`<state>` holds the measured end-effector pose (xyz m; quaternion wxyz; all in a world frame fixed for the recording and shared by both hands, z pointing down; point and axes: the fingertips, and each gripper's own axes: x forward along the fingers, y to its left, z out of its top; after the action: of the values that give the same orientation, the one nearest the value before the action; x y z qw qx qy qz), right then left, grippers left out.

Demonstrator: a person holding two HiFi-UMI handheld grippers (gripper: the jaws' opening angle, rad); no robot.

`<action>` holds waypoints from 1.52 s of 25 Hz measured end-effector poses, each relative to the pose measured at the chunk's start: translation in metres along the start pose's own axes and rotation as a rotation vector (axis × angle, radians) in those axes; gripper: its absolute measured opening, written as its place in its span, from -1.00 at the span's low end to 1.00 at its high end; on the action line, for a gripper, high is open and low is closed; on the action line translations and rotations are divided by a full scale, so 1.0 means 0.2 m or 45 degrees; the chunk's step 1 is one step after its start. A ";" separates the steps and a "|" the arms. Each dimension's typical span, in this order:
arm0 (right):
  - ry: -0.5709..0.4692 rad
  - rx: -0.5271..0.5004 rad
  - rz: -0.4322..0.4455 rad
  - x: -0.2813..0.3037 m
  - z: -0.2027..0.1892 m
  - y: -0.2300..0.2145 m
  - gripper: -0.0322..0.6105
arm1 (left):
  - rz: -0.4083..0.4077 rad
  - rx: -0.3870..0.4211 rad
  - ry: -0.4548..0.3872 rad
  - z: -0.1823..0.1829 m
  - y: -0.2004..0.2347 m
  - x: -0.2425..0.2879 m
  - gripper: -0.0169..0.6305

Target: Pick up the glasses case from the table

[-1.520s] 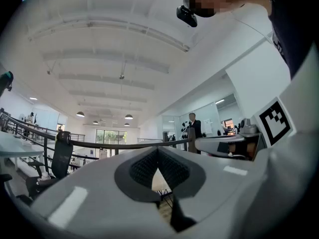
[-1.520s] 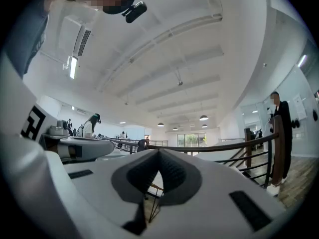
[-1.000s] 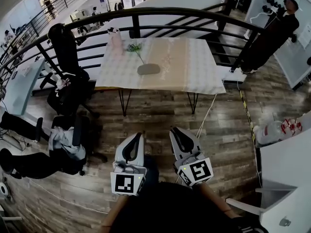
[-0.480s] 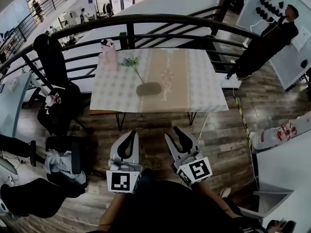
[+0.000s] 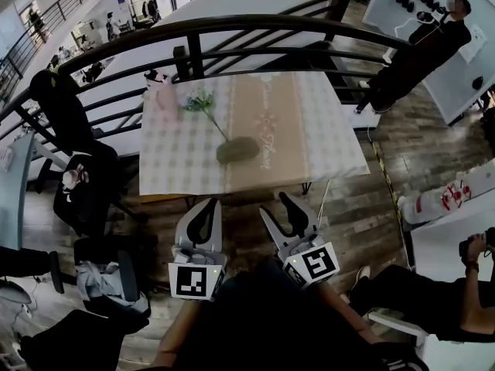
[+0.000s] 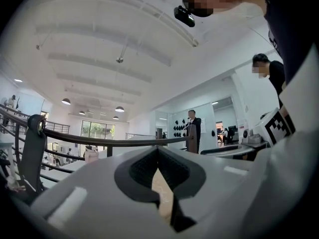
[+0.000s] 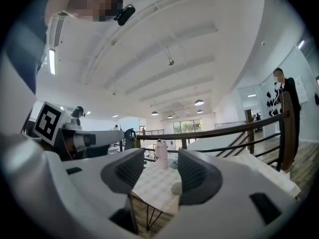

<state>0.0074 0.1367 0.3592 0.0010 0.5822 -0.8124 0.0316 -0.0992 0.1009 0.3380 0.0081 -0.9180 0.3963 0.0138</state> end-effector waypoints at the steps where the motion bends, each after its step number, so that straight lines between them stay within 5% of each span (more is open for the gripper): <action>1: 0.011 0.006 -0.002 0.02 -0.01 -0.01 -0.34 | -0.003 -0.001 -0.002 -0.01 0.02 0.02 -0.91; 15: 0.023 0.002 0.068 0.51 -0.09 -0.29 -0.33 | 0.007 -0.050 0.026 -0.08 0.21 0.40 -0.91; 19: 0.057 -0.036 0.168 0.73 -0.12 -0.44 -0.31 | 0.068 -0.073 0.093 -0.11 0.31 0.60 -0.91; 25: 0.157 -0.087 0.397 0.98 -0.27 -0.56 -0.30 | 0.174 -0.060 0.033 -0.14 0.43 0.85 -0.91; 31: 0.358 -0.141 0.646 1.15 -0.50 -0.62 -0.25 | 0.260 -0.034 0.062 -0.14 0.55 1.04 -0.91; 38: 0.531 -0.195 0.769 1.20 -0.76 -0.61 -0.15 | 0.303 -0.089 0.156 -0.26 0.61 1.05 -0.91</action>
<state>0.0398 -0.1212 0.5269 0.2008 0.2957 -0.9298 0.0875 -0.0428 -0.1366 0.3822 -0.0500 -0.8633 0.5014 -0.0277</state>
